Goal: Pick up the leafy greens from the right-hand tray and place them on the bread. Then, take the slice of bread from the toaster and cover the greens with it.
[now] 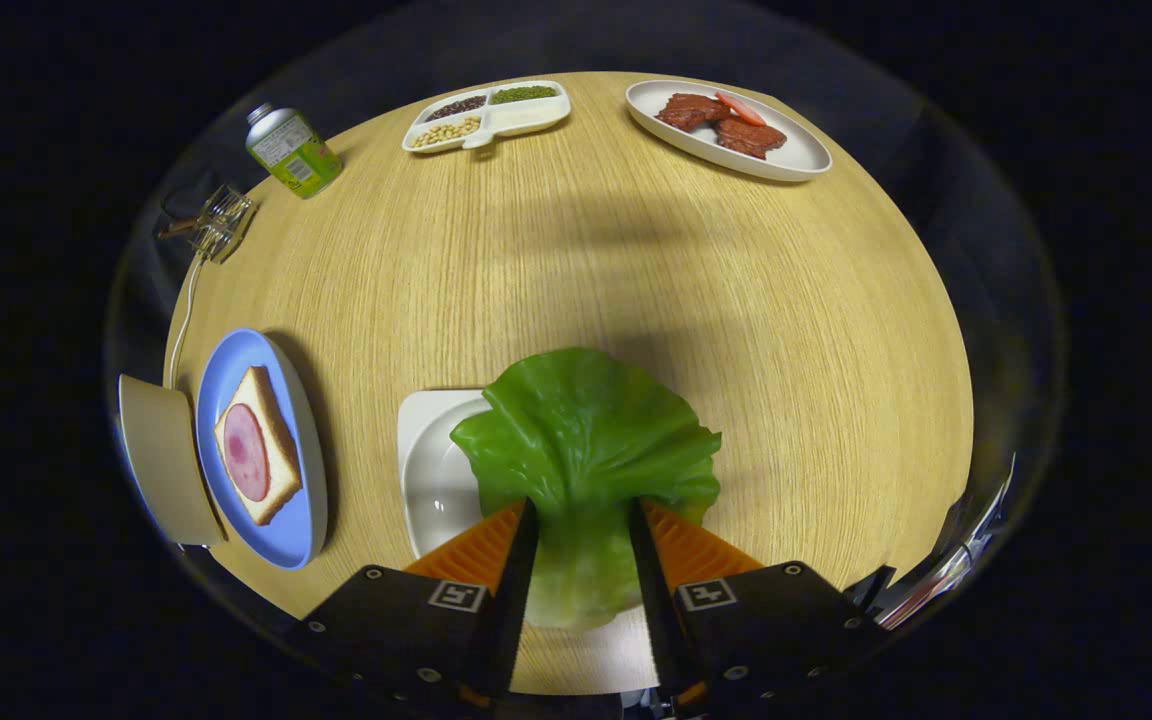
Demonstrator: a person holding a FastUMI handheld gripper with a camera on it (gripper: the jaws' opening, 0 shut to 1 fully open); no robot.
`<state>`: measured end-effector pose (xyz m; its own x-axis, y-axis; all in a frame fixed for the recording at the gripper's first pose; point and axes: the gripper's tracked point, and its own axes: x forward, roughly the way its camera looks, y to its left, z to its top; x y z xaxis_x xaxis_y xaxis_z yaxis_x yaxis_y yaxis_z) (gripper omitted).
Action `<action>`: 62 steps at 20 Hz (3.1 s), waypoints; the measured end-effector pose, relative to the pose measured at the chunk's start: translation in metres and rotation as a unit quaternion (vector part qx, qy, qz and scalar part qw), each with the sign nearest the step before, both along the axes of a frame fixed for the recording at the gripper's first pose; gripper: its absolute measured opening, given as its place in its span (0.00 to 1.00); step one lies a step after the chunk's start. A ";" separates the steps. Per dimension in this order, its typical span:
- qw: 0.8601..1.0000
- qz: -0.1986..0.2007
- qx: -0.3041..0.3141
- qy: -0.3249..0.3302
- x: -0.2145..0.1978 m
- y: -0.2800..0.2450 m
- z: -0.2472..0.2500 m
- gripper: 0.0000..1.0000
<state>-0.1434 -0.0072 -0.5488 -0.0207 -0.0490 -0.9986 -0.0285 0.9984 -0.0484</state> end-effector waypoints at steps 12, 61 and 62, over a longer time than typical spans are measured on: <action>0.998 -0.027 0.041 -0.046 -0.001 0.021 0.029 0.04; 0.971 0.139 0.183 -0.070 0.027 0.325 0.157 0.67; 0.968 0.147 0.187 -0.076 0.028 0.336 0.167 0.67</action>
